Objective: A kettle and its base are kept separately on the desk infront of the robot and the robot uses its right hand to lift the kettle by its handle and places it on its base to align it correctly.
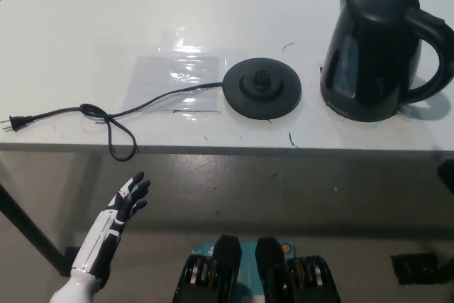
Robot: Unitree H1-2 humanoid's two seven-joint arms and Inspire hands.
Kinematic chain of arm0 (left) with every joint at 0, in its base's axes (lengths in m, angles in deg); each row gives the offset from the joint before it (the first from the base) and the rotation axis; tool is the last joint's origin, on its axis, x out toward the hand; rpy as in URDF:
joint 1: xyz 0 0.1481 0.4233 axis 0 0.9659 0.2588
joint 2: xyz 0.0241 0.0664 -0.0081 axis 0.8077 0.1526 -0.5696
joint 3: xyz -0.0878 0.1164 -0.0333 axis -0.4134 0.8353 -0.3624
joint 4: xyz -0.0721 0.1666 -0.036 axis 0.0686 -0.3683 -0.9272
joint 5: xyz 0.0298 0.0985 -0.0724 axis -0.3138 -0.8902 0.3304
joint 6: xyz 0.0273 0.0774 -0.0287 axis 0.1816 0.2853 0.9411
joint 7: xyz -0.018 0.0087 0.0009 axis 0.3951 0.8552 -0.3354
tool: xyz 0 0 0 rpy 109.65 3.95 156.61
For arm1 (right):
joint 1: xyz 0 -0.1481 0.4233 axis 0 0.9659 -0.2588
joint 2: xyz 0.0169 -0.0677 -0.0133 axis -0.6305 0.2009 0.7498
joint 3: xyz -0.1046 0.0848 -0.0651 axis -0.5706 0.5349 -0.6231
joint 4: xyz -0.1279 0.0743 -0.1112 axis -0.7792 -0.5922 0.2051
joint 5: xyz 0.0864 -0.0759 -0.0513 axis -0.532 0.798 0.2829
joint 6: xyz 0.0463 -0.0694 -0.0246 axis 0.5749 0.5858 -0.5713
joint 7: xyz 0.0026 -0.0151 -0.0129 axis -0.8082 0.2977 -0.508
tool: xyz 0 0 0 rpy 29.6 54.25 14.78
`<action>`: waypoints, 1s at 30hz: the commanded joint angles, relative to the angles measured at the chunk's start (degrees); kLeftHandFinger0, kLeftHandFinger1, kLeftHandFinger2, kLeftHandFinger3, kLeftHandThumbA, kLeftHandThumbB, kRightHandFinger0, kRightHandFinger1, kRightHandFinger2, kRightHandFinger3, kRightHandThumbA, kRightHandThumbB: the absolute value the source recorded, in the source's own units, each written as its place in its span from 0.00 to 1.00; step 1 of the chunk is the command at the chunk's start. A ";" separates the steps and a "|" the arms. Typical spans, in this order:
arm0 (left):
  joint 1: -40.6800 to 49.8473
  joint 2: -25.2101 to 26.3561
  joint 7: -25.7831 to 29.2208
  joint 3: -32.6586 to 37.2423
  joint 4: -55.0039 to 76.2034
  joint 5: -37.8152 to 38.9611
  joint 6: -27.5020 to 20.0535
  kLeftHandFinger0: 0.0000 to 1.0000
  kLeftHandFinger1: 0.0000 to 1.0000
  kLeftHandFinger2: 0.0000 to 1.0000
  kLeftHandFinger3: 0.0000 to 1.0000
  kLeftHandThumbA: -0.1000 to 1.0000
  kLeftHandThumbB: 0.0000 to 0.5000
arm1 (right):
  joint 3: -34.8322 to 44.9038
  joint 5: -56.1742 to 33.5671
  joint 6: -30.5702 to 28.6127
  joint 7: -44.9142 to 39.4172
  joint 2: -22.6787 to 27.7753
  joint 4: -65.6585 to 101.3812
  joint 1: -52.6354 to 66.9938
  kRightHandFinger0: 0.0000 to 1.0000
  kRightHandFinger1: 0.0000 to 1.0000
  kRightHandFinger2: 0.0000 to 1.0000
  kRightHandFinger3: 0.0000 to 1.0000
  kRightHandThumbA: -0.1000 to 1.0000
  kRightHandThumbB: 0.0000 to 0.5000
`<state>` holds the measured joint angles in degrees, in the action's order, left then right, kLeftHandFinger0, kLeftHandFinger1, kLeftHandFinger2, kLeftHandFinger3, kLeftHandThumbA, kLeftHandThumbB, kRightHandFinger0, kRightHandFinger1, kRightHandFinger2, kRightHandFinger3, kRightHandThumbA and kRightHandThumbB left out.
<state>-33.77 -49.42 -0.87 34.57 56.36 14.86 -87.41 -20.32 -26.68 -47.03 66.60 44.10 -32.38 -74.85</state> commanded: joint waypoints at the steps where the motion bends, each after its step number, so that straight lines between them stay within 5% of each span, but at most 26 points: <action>1: -0.97 1.07 -1.19 -0.01 1.28 0.17 -2.40 1.00 1.00 1.00 1.00 1.00 0.34 | 0.23 -5.41 1.60 -3.45 1.68 -4.80 -5.54 1.00 1.00 1.00 1.00 0.99 0.77; 9: -1.31 1.02 -1.24 -0.05 1.07 -0.17 -2.49 1.00 1.00 1.00 1.00 1.00 0.33 | -0.83 -3.84 1.86 -3.73 0.75 -13.56 -10.64 1.00 1.00 1.00 1.00 1.00 0.90; 30: -1.61 1.16 -1.50 -0.43 1.06 0.81 -2.26 1.00 1.00 1.00 1.00 1.00 0.35 | -1.27 -1.05 -2.55 -3.15 1.99 -30.48 -11.70 1.00 1.00 1.00 1.00 1.00 0.97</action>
<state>-34.72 -49.04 -1.48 34.52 56.30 14.93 -87.91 -22.07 -28.47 -45.84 63.23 44.07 -61.80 -83.66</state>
